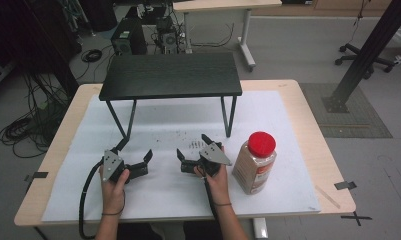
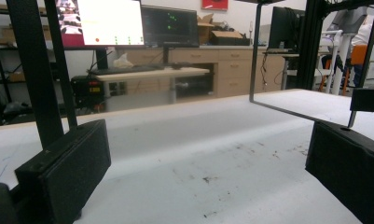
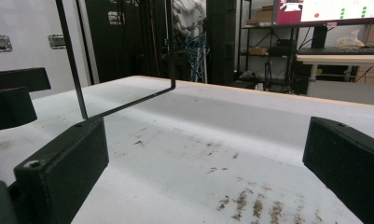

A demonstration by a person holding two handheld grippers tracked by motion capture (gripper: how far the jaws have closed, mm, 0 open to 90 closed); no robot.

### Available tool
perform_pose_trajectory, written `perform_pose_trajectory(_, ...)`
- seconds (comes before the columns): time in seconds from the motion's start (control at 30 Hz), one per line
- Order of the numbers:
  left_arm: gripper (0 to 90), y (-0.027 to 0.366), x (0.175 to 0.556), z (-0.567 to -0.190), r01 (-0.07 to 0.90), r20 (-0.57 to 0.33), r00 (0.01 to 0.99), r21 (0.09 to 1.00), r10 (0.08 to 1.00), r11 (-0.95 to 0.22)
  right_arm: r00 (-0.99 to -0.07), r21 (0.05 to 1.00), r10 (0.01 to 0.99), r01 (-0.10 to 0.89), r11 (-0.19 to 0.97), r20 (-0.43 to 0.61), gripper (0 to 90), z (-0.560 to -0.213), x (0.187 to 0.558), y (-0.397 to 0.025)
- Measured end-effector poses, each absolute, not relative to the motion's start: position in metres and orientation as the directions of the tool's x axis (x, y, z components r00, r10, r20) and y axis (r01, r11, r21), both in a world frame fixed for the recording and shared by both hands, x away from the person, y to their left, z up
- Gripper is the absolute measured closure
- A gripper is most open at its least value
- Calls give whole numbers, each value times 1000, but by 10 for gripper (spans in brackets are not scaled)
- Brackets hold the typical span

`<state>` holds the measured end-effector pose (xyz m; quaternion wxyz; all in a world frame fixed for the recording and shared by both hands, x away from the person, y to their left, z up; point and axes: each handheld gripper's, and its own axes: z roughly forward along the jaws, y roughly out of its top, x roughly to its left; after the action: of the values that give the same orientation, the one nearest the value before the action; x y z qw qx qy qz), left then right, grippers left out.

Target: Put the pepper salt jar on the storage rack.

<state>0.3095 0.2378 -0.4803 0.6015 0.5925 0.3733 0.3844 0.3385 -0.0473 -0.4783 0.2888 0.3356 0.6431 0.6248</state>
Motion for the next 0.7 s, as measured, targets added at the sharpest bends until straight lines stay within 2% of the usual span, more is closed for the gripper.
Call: perform_pose_trajectory(0.7, 2, 238, 309, -480, -20, 2, 427, 1000, 904, 7, -607, 998, 794, 61, 9, 30, 3, -478, 324, -52)
